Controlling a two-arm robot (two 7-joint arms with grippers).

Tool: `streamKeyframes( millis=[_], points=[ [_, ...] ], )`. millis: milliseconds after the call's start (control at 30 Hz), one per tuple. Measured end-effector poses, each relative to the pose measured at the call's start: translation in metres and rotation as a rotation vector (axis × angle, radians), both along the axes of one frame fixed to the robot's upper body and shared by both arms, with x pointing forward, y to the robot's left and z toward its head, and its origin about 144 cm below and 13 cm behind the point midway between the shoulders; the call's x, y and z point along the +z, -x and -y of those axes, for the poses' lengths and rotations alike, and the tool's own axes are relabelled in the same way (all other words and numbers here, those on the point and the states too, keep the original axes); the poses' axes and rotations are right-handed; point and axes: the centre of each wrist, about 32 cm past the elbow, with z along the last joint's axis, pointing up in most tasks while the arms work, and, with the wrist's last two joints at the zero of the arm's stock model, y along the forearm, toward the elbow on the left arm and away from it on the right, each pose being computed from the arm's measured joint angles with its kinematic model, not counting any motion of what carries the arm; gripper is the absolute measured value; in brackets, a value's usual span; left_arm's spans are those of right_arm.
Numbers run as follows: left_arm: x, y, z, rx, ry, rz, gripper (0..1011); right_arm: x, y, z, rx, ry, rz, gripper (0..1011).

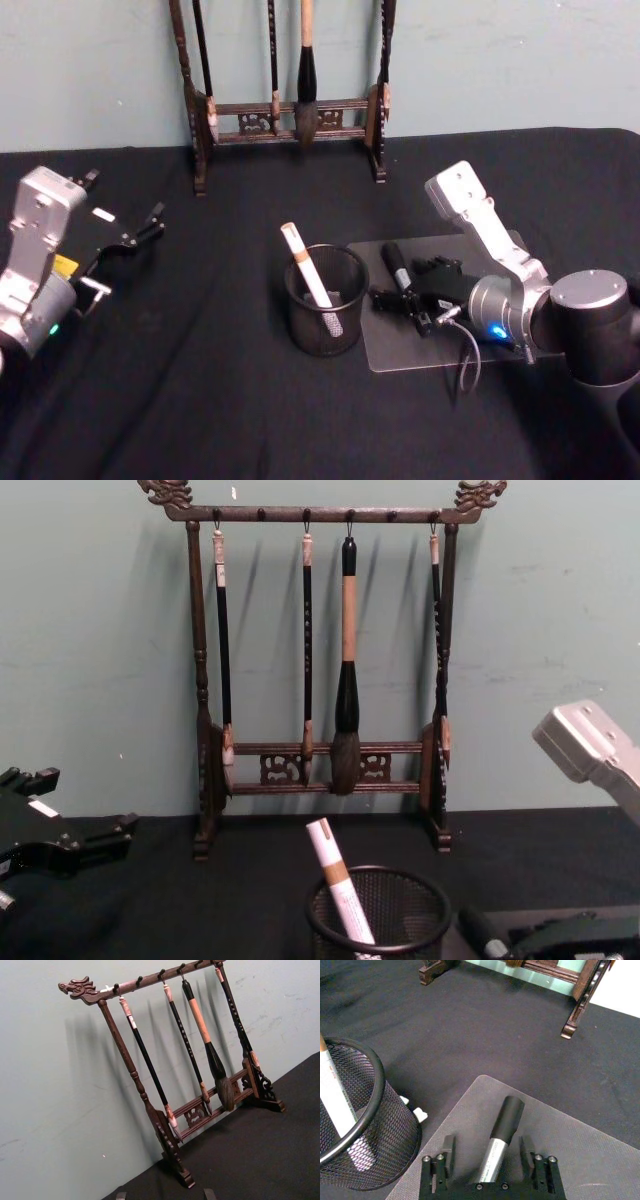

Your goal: Pick up the water-based marker from the table and place it into the pen holder.

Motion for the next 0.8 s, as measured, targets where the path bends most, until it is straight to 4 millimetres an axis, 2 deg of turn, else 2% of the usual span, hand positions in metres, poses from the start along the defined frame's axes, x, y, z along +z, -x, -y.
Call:
streamKeyframes(
  millis=[133, 233, 300, 333, 467, 500, 667, 800],
  points=[
    [0.0, 0.0, 0.0, 0.0, 0.0, 0.0, 1001, 0.0001, 0.0, 0.0, 0.0, 0.0, 0.0, 786],
    [0.0, 0.0, 0.0, 0.0, 0.0, 0.0, 1001, 0.0001, 0.0, -0.0001, 0.0, 0.0, 0.001, 651],
    [0.0, 0.0, 0.0, 0.0, 0.0, 0.0, 1001, 0.0001, 0.0, -0.0002, 0.0, 0.0, 0.001, 620],
    [0.0, 0.0, 0.0, 0.0, 0.0, 0.0, 1001, 0.0002, 0.0, -0.0002, 0.0, 0.0, 0.001, 550],
    [0.0, 0.0, 0.0, 0.0, 0.0, 0.0, 1001, 0.0002, 0.0001, -0.0002, 0.0, 0.0, 0.001, 473],
    [0.0, 0.0, 0.0, 0.0, 0.0, 0.0, 1001, 0.0002, 0.0001, -0.0002, 0.001, 0.0, 0.001, 413],
    [0.0, 0.0, 0.0, 0.0, 0.0, 0.0, 1001, 0.0002, 0.0, -0.0002, 0.0, -0.001, 0.001, 246],
    [0.0, 0.0, 0.0, 0.0, 0.0, 0.0, 1001, 0.0003, 0.0001, -0.0002, 0.001, -0.001, 0.001, 198]
  ],
)
